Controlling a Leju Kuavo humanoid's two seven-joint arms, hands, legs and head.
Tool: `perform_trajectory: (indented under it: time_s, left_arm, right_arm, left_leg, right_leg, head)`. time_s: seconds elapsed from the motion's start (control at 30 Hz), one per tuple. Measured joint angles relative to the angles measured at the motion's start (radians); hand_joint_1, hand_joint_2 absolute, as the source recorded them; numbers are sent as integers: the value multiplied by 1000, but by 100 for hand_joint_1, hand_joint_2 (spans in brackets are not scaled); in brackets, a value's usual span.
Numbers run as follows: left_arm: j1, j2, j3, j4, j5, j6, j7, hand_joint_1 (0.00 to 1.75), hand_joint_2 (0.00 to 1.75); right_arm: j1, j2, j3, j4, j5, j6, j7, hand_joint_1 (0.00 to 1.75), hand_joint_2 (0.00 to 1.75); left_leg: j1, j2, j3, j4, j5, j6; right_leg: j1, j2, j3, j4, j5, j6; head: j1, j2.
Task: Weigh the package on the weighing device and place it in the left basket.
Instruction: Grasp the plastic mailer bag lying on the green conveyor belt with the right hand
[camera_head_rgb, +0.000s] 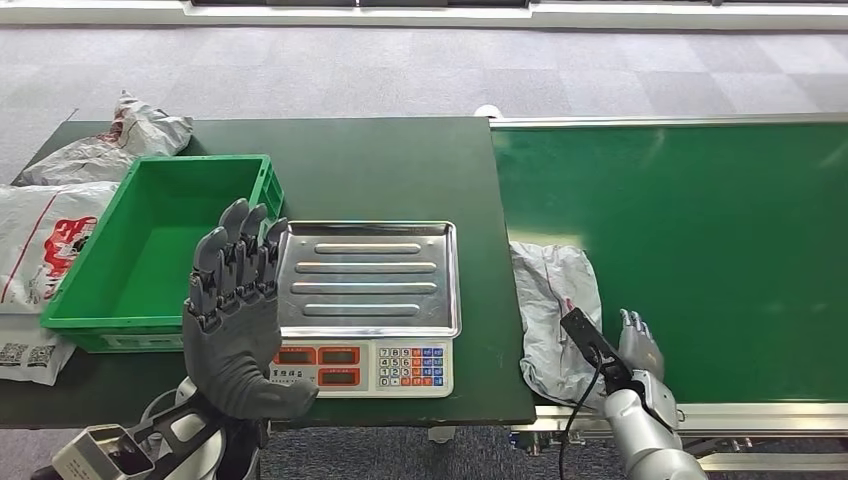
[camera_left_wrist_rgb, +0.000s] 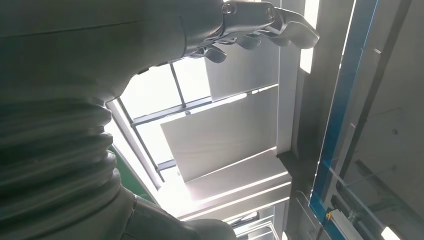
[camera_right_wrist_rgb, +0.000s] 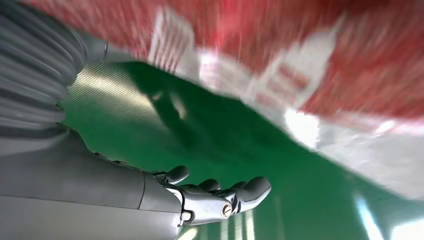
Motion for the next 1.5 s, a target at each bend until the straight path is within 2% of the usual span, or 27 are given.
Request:
perform_trajectory:
  time_s: [0.1, 0.17, 0.27, 0.47, 0.53, 0.6, 0.67, 1.27, 1.5]
  left_arm:
    - [-7, 7, 0, 0, 1, 7, 0, 0, 175]
    - [-10, 11, 0, 0, 3, 7, 0, 0, 175]
    - [-14, 17, 0, 1, 3, 7, 0, 0, 175]
    - [-21, 24, 0, 5, 3, 6, 0, 0, 175]
    - [-25, 24, 0, 6, 3, 5, 0, 0, 175]
    - [-28, 25, 0, 8, 2, 5, 0, 0, 175]
    - [-29, 25, 0, 8, 2, 5, 0, 0, 175]
    - [-29, 30, 0, 8, -2, 5, 0, 0, 175]
    - [-29, 32, 0, 8, -6, 6, 0, 0, 175]
  right_arm:
    - [1, 2, -5, 2, -75, 115, -219, 0, 175]
    - [1, 4, -11, 2, -121, 174, -320, 0, 175]
    - [2, 6, -15, -2, -154, 207, -372, 0, 175]
    - [6, 7, -18, -16, -186, 242, -393, 0, 175]
    - [9, 7, -18, -18, -197, 256, -397, 43, 175]
    - [10, 7, -17, -19, -203, 266, -400, 130, 175]
    - [11, 8, -17, -19, -207, 272, -400, 175, 175]
    - [9, 8, -7, -19, -230, 257, -381, 175, 175]
    - [12, 10, 5, -23, -240, 209, -379, 175, 175]
  left_leg:
    - [0, 0, -1, 0, 1, -1]
    - [0, 0, -1, -1, 1, -1]
    - [0, 0, -1, -1, 1, -1]
    - [0, 0, -3, -1, 1, -1]
    - [0, 0, -3, -1, 1, -1]
    - [0, 0, -3, -1, 1, -1]
    - [0, 0, -3, -1, 1, -1]
    - [0, -1, -4, -1, 1, -1]
    - [0, -1, -4, -1, 1, -1]
  right_leg:
    - [0, 0, -1, 0, 0, -1]
    - [1, 0, -2, 0, 0, -1]
    - [1, 0, -3, 1, 0, -1]
    - [1, 0, -4, 1, -1, -1]
    - [0, 0, -4, 1, -1, -1]
    - [0, 0, -4, 1, -1, -2]
    - [1, 0, -4, 1, -1, -2]
    - [1, 0, -4, 1, -1, -2]
    - [1, 0, -4, 1, -1, -2]
  head:
    - [0, 0]
    - [0, 0]
    - [0, 0]
    - [0, 0]
    - [0, 0]
    - [0, 0]
    - [0, 0]
    - [0, 0]
    - [0, 0]
